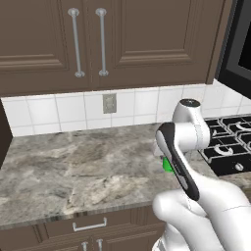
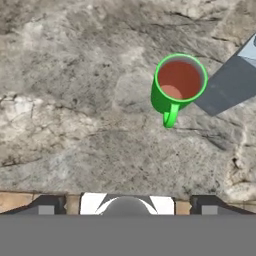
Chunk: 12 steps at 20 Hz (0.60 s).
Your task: Place the microwavable item in the microwave. Then, close the microwave door and press the start button.
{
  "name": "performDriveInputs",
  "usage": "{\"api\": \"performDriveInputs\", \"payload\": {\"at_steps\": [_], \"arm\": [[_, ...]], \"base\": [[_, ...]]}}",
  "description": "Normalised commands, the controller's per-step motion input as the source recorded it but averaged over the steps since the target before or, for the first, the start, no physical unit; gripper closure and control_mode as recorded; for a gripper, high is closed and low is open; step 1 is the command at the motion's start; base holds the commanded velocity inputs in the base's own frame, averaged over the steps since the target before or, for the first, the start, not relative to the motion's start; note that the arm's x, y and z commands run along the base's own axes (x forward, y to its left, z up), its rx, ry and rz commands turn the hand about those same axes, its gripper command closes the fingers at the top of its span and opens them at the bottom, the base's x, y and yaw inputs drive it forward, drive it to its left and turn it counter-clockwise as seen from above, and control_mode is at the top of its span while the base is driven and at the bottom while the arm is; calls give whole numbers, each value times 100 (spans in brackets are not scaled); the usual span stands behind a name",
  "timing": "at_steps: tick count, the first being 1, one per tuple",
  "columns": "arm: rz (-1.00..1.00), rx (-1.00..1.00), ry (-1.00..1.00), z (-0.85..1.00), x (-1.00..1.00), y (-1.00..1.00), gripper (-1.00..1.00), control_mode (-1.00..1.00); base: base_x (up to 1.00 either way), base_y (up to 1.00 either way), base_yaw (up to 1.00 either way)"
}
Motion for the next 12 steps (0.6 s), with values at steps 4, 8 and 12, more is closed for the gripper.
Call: {"api": "performDriveInputs", "payload": {"at_steps": [4,8,12], "arm": [[-3,0,0,-58,-6,0,-100,-100],[-3,0,0,-22,1,-1,-100,-100],[0,0,2,-11,9,-9,-100,-100]], "base": [[0,0,0],[0,0,0],[0,0,0]]}}
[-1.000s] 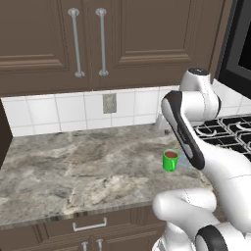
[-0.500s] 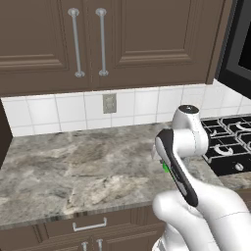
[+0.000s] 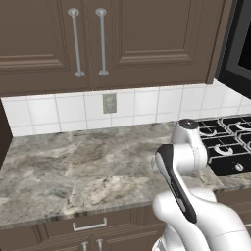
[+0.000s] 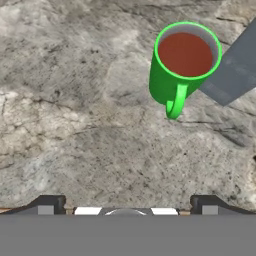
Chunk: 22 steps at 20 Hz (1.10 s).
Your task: Place the microwavable item in the microwave. Then, close the microwave door and press the start button.
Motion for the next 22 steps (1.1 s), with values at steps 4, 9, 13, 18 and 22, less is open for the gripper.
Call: {"api": "performDriveInputs", "payload": {"at_steps": [4,9,13,18,22], "arm": [[0,0,0,-17,11,-1,-100,-100],[0,-1,1,-43,11,0,-100,-100],[0,0,0,-30,6,-1,-100,-100],[0,0,0,-7,9,-3,-100,-100],[0,0,0,-2,7,-6,-100,-100]], "base": [[0,0,0],[0,0,0],[0,0,0],[0,0,0],[0,0,0]]}}
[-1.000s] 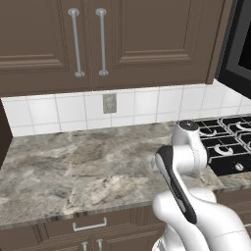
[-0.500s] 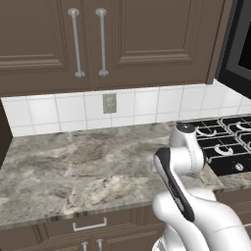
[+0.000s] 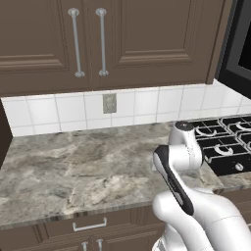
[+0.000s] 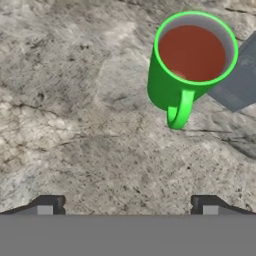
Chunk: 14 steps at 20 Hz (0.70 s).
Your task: Place the microwavable item in the microwave. Then, close the microwave door and press the start button.
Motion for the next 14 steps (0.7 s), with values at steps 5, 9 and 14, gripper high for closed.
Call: {"api": "performDriveInputs", "payload": {"at_steps": [5,9,14], "arm": [[0,0,0,-8,0,-20,-100,-100],[0,0,0,-24,4,-24,-100,-100],[-3,0,0,-25,19,-22,-100,-100]], "base": [[0,0,0],[0,0,0],[0,0,0]]}}
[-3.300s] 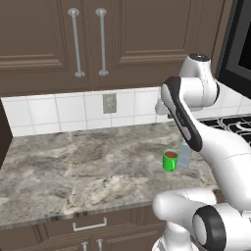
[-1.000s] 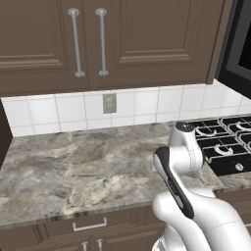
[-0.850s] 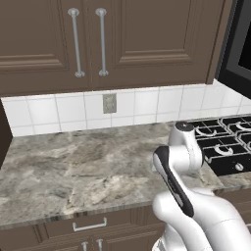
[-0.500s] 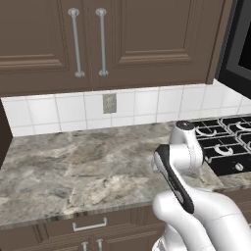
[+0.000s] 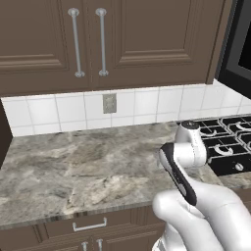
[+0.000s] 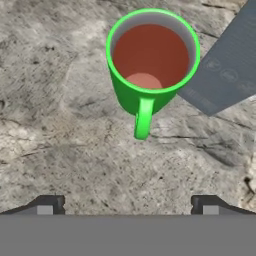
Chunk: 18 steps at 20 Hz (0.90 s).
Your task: Place the microwavable item in the microwave. Then, close the microwave door and press the start button.
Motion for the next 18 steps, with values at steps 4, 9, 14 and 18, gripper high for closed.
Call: {"api": "performDriveInputs", "payload": {"at_steps": [4,9,14,18], "arm": [[-4,0,0,-15,36,-1,-100,-100],[-5,0,0,-25,32,0,-100,-100],[-8,0,0,-40,26,2,-100,-100],[-10,0,0,-40,15,0,-100,-100]], "base": [[0,0,0],[0,0,0],[0,0,0],[0,0,0]]}}
